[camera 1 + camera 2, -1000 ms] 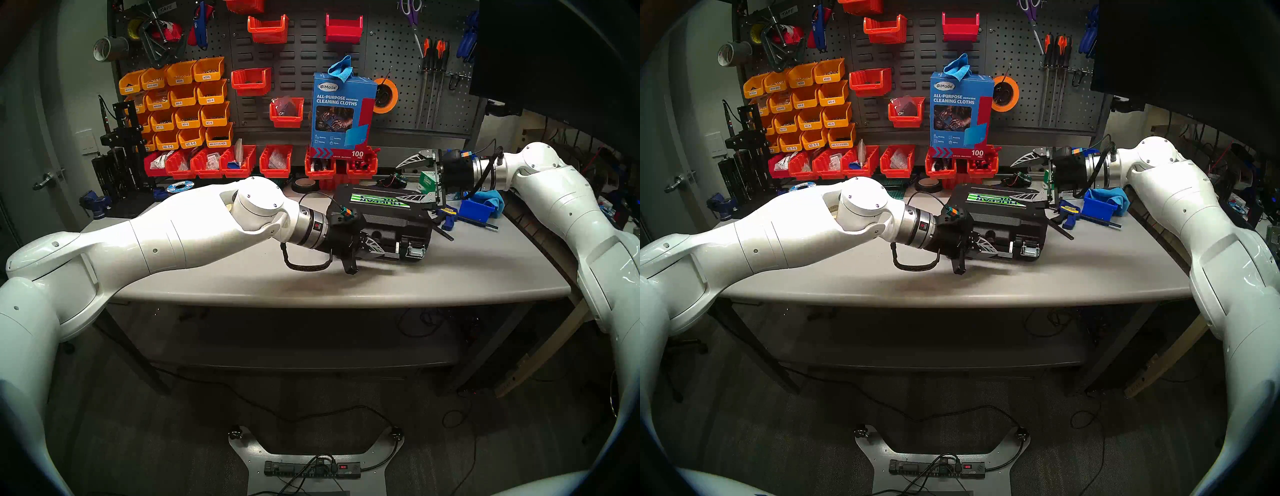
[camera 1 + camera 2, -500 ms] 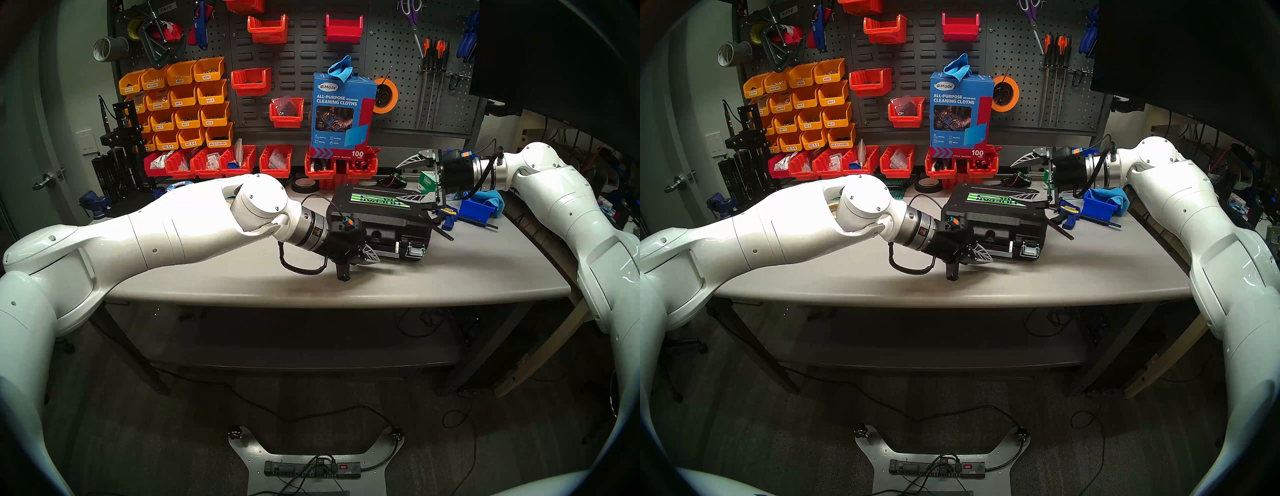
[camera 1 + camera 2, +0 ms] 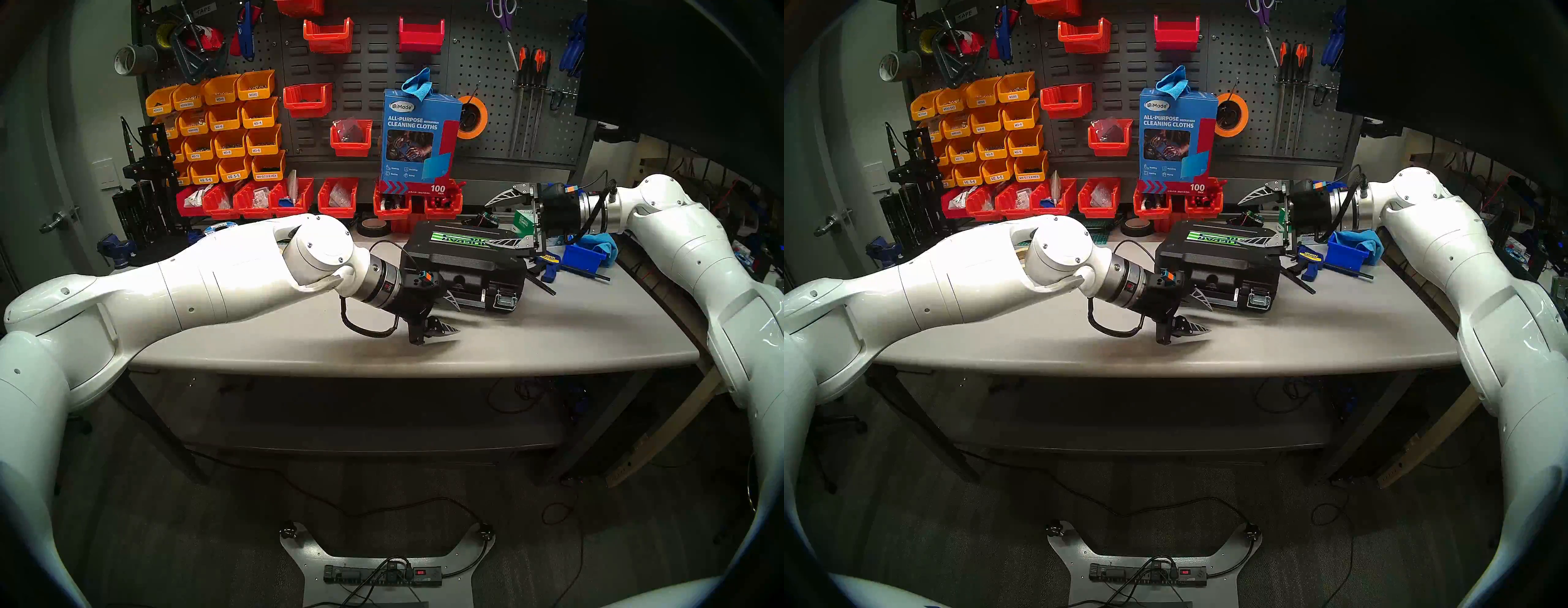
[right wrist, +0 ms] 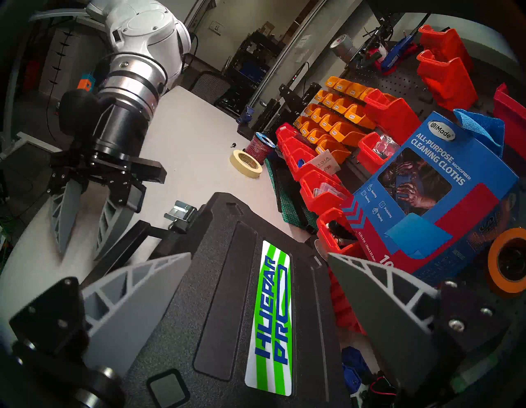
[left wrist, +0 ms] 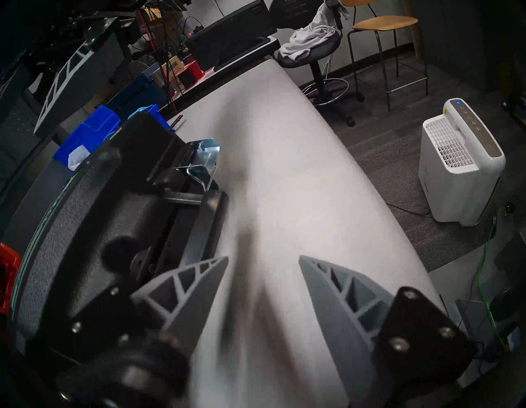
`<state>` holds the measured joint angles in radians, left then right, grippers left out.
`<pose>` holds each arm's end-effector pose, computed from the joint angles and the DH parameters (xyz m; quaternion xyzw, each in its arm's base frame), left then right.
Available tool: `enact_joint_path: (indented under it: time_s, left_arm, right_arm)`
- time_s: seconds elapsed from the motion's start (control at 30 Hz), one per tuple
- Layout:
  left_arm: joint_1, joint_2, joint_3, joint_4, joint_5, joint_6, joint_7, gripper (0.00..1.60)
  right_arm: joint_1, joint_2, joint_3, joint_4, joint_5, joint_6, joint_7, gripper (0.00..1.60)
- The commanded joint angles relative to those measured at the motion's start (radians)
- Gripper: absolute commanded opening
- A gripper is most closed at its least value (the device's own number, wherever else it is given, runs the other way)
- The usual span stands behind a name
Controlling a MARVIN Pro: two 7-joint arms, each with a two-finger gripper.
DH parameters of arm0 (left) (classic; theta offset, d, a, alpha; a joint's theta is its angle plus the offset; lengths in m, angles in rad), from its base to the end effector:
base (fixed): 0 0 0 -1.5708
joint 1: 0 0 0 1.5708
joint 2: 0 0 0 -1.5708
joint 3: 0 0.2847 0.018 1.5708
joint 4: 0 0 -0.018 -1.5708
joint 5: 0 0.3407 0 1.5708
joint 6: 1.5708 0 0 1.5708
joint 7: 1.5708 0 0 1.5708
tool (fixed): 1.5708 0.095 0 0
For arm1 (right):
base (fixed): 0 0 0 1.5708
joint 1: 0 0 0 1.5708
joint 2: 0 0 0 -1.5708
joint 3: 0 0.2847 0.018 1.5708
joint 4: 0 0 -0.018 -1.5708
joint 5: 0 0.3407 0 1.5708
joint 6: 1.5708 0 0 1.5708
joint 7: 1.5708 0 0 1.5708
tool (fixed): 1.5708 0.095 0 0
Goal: Open the tool box
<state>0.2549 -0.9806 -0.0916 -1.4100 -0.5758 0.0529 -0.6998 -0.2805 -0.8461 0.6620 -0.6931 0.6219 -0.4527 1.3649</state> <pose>0.5010 -0.1694 -0.1451 0.4973 -0.7265 0.4406 0.1752 0.5838 -0.1553 -0.0471 -0.4866 -0.6500 -0.5628 0.1547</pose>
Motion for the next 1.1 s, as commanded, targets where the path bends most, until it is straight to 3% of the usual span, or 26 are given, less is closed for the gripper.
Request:
enact_joint_path:
  time_s: [0.0,0.27,0.6,1.07]
  left_arm:
    - [-0.025,0.001,-0.030,0.001,-0.015,-0.006,0.000,1.07]
    - [-0.023,-0.005,-0.035,0.020,-0.007,-0.017,0.008,1.06]
    - [-0.019,-0.067,-0.005,0.116,0.056,-0.043,0.033,1.02]
    - [-0.020,-0.090,0.003,0.148,0.054,-0.058,0.021,1.07]
  right_arm:
    - [0.019,0.000,0.009,-0.004,0.002,-0.002,-0.003,1.60]
    - [0.019,0.000,0.009,-0.003,0.002,-0.002,-0.003,1.60]
    - [0.019,0.000,0.009,-0.003,0.002,-0.002,-0.003,1.60]
    - [0.019,0.000,0.009,-0.003,0.002,-0.003,-0.003,1.60]
